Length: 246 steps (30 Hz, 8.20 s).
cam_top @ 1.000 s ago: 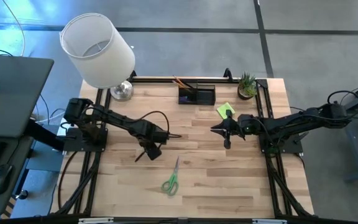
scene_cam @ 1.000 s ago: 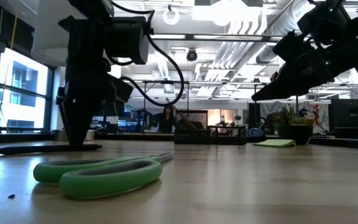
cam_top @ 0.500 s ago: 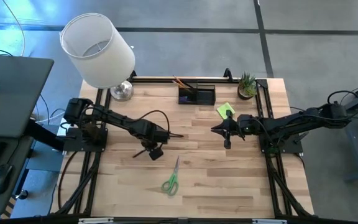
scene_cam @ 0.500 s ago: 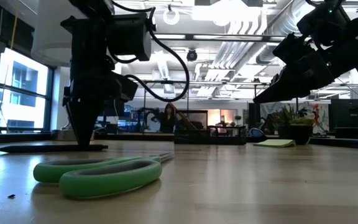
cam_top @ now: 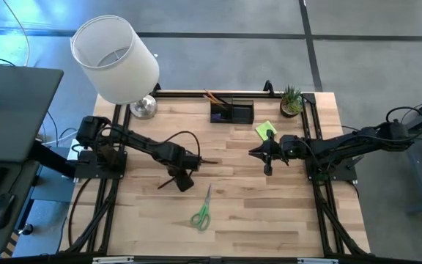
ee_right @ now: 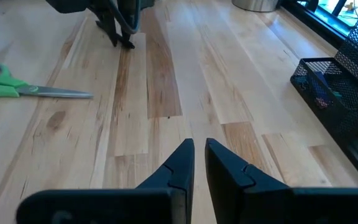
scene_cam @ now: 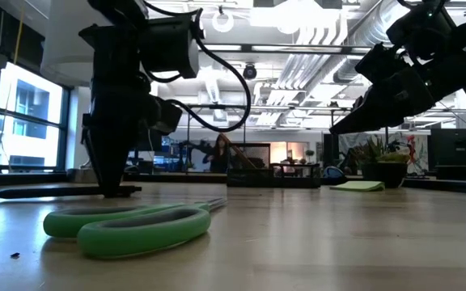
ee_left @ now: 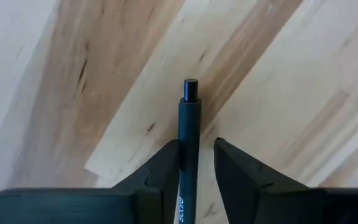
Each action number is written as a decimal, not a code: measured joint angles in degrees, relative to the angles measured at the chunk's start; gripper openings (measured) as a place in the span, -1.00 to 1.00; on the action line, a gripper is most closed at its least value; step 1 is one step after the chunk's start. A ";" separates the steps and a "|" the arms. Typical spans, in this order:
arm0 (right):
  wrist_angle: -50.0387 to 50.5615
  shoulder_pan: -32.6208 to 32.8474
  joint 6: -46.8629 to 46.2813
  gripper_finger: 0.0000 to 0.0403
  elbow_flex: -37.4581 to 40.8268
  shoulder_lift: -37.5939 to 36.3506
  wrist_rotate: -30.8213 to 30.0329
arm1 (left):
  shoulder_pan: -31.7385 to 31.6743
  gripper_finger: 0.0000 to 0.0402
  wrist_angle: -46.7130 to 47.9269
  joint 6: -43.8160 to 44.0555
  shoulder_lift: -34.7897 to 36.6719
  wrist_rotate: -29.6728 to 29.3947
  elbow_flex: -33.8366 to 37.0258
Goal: Pick and place office supplies into organizer
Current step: Put the black pen into the black desk organizer, then put the green scissors into the black desk organizer
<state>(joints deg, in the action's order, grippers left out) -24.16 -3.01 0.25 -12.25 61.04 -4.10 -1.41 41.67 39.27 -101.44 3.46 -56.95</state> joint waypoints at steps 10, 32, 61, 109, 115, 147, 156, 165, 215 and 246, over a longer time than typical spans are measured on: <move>0.57 0.00 0.20 -0.86 0.00 0.02 -0.07 | 0.09 -0.90 -0.50 -3.61 -2.44 -0.76 -0.17; 1.29 -0.01 1.27 -0.85 0.00 0.02 -0.72 | -7.81 -0.97 -8.81 -38.61 -2.39 -19.18 -33.08; 2.51 -0.02 2.80 -0.85 0.00 0.02 -2.14 | -32.63 -0.96 -75.60 -37.49 -9.15 -5.83 -12.17; 4.60 -0.02 2.60 -0.84 -0.02 0.02 -4.57 | -35.20 -0.11 -73.73 -36.46 -7.30 4.07 -15.96; 5.21 0.00 1.30 -0.84 -0.02 0.02 -7.76 | -30.97 -0.11 -62.03 -40.31 -1.57 2.75 -15.96; 0.97 0.04 -8.07 -0.75 -0.02 0.04 -6.29 | -2.92 -0.46 -7.05 -28.46 9.54 -0.30 -10.30; -5.06 0.57 -9.30 -0.74 -0.02 0.02 4.39 | 5.34 -0.55 -4.94 -38.60 9.63 -8.91 -10.38; 2.48 2.79 -10.74 -0.74 -4.29 0.37 -0.23 | 8.93 -0.70 -9.31 -34.53 11.75 -20.31 -11.41; 9.34 5.35 0.18 -0.75 -14.98 15.16 -2.38 | 19.86 -0.44 -17.11 -5.14 -8.54 1.86 -11.65; 11.34 3.02 2.63 -0.75 -15.02 15.04 1.12 | 17.86 -0.91 -5.00 -18.03 -12.58 -17.79 -16.23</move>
<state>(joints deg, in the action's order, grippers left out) -12.82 0.01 2.88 -27.27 76.07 -2.98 16.45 36.67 21.23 -114.01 -14.33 -73.18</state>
